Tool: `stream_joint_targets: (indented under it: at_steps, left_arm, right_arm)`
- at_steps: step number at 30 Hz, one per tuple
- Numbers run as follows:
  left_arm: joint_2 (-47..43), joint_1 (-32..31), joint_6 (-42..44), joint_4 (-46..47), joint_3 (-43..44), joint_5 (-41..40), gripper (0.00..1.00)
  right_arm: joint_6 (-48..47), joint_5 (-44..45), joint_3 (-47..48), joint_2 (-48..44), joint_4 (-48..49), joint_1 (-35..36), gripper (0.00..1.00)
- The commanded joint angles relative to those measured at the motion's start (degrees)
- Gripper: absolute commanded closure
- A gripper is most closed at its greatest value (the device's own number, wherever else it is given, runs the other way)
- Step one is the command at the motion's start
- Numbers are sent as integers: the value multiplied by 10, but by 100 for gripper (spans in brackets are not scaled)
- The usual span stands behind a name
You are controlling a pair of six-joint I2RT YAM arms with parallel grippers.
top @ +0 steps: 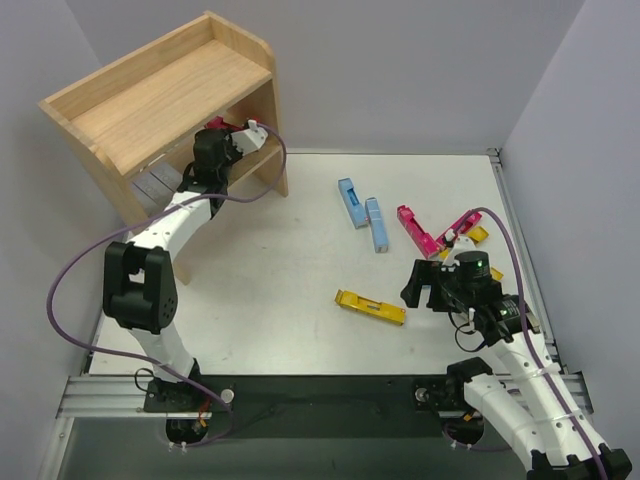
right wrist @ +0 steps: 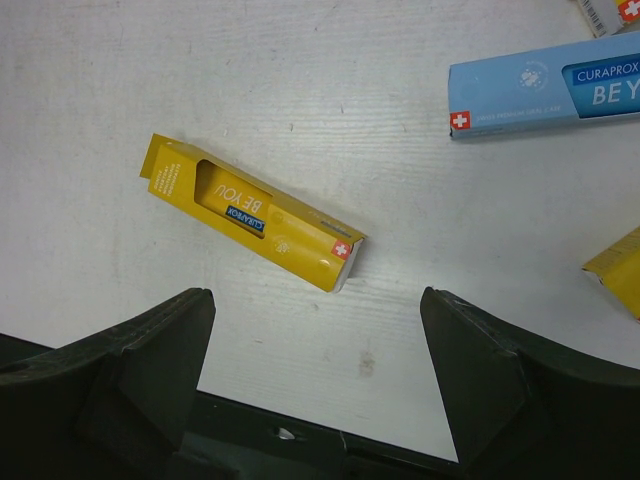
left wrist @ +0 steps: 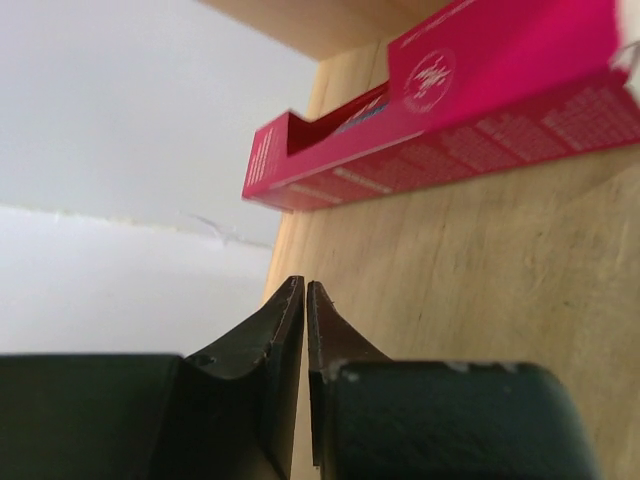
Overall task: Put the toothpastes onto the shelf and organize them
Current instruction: Adjust the toothpaste on the shelf.
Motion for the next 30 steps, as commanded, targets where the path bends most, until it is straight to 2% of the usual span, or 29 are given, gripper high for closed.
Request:
stream_joint_targets:
  at_steps: [1, 5, 13, 21, 30]
  left_arm:
    - [19, 9, 64, -5, 39, 67, 84]
    - [37, 13, 90, -61, 64, 76, 92]
    - [31, 30, 102, -143, 69, 113, 93]
    - [69, 30, 145, -153, 130, 141, 93]
    - [113, 29, 150, -147, 184, 179, 92]
  right_arm:
    - [7, -3, -1, 3, 3, -3, 12]
    - [6, 0, 2, 2, 2, -3, 12]
    - [4, 11, 4, 5, -2, -4, 12]
    - [2, 11, 7, 14, -1, -4, 12]
    - [-2, 13, 14, 22, -1, -6, 12]
